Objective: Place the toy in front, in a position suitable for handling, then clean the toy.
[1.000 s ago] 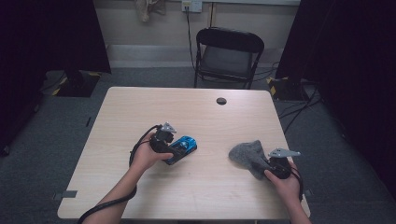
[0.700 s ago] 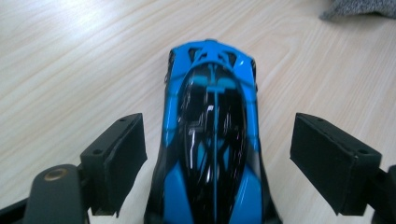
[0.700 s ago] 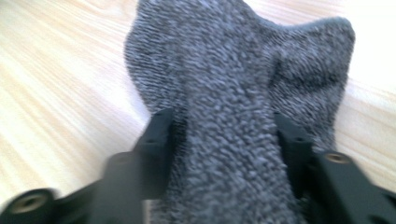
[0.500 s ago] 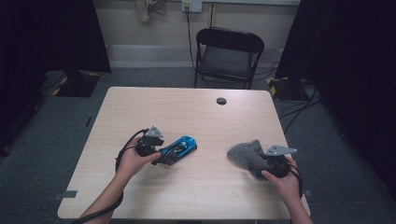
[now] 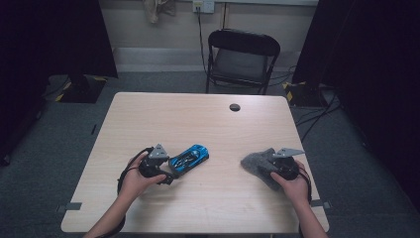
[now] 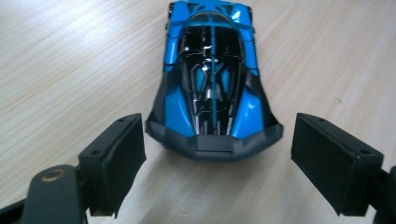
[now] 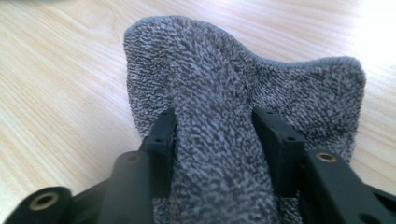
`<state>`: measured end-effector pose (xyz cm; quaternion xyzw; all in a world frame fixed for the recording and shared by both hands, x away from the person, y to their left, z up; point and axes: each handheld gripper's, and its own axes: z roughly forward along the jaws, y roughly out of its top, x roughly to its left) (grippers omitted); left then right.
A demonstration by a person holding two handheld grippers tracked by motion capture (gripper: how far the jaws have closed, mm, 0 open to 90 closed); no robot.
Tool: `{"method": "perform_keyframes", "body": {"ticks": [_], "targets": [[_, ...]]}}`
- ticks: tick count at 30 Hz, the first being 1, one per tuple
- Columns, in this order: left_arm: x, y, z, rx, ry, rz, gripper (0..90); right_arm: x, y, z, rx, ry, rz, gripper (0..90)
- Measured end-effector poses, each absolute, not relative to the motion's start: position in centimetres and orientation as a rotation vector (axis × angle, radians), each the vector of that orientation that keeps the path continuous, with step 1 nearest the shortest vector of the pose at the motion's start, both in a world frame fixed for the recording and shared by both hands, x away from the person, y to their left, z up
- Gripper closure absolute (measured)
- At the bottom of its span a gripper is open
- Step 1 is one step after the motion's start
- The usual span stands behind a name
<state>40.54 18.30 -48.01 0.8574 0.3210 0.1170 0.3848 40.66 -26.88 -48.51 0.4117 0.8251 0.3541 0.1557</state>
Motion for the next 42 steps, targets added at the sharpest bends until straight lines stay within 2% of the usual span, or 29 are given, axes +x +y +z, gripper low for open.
{"method": "perform_keyframes", "body": {"ticks": [7, 23, 25, 26, 42], "targets": [[41.2, 18.2, -49.0, 2.162, 0.841, 0.243, 15.9, 40.8, -26.9, -48.8, 1.184, 2.363, 1.012, 59.5], [41.2, 17.0, -50.1, 2.205, 0.793, 0.332, 14.9, 40.5, -26.7, -49.0, 1.188, 2.34, 1.01, 61.3], [41.1, 17.0, -50.0, 2.2, 0.773, 0.335, 18.8, 40.4, -26.7, -48.9, 1.188, 2.341, 1.008, 63.3], [41.1, 17.0, -50.0, 2.198, 0.776, 0.344, 23.5, 40.4, -26.7, -48.9, 1.185, 2.34, 1.006, 63.9], [40.9, 17.0, -50.1, 2.186, 0.788, 0.335, 24.4, 40.2, -26.8, -48.6, 1.198, 2.349, 1.038, 73.6]]}}
